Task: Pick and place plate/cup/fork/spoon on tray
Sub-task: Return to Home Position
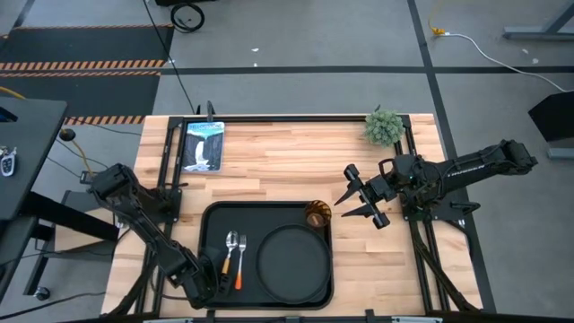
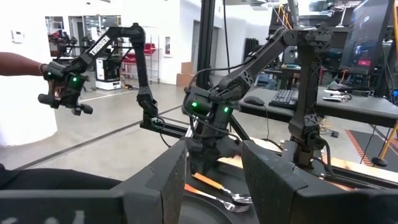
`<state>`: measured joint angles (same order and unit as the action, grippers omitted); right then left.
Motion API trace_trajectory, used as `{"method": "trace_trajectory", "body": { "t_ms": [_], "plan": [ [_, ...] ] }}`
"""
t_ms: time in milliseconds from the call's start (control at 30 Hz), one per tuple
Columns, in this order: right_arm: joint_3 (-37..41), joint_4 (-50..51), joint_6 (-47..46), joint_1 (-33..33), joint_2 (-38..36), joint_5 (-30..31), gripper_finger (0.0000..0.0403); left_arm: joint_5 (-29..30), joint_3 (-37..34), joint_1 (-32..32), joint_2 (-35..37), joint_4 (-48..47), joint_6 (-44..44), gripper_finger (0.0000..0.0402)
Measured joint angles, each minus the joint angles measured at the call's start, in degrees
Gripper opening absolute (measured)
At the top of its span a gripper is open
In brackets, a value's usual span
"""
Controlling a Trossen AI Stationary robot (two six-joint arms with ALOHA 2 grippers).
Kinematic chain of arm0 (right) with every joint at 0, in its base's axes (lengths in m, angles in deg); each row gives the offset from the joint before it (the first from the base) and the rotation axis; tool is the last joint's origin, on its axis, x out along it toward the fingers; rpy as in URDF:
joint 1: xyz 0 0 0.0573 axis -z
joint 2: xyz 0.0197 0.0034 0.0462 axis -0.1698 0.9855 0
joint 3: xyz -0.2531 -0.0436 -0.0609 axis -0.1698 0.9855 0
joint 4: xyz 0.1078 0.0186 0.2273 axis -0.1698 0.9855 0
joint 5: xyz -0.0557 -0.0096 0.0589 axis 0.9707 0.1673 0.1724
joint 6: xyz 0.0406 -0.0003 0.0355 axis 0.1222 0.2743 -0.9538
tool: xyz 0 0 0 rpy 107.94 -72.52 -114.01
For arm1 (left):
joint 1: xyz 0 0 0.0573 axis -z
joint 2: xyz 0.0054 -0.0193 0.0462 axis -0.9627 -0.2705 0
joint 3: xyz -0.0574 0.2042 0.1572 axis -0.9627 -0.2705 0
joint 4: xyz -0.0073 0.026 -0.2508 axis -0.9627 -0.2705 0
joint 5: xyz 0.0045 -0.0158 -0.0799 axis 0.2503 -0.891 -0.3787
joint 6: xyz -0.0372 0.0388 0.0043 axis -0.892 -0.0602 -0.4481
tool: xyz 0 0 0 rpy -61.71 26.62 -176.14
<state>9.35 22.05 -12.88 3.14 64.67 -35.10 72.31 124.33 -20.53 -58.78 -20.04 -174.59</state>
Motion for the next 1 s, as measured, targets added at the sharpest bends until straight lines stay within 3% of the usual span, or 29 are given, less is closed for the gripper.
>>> {"method": "trace_trajectory", "body": {
  "t_ms": [233, 400, 533, 733, 833, 1000],
  "plan": [
    [0.0, 3.27, -0.61, 0.02, -1.79, 0.2, 0.0162, 4.46, 0.0, -0.99, 5.2, -2.75, 2.88, 0.0209],
    [0.0, 9.06, -0.61, 0.07, -6.1, 2.39, 0.0162, 9.7, 0.02, -2.26, 7.18, 0.41, 13.1, 0.0196],
    [0.34, 13.81, -0.63, 0.0, -9.2, 4.24, 0.0162, 17.63, 0.05, -3.26, 7.67, 5.64, 28.06, 0.0187],
    [5.6, 14.07, -2.28, -0.04, -13.34, 9.27, 0.0162, 32.41, 0.12, -6.81, 7.74, 20.76, 60.94, 0.0172],
    [8.08, 13.18, -3.15, -0.04, -16.23, 11.13, 0.0162, 33.61, 1.13, -9.79, 8.59, 23.69, 73.46, 0.0168],
    [11.13, 12.79, -3.23, -0.04, -21.69, 12.9, 0.0162, 33.76, 4.36, -14.98, 12.09, 23.69, 81.87, 0.0167]
  ]
}}
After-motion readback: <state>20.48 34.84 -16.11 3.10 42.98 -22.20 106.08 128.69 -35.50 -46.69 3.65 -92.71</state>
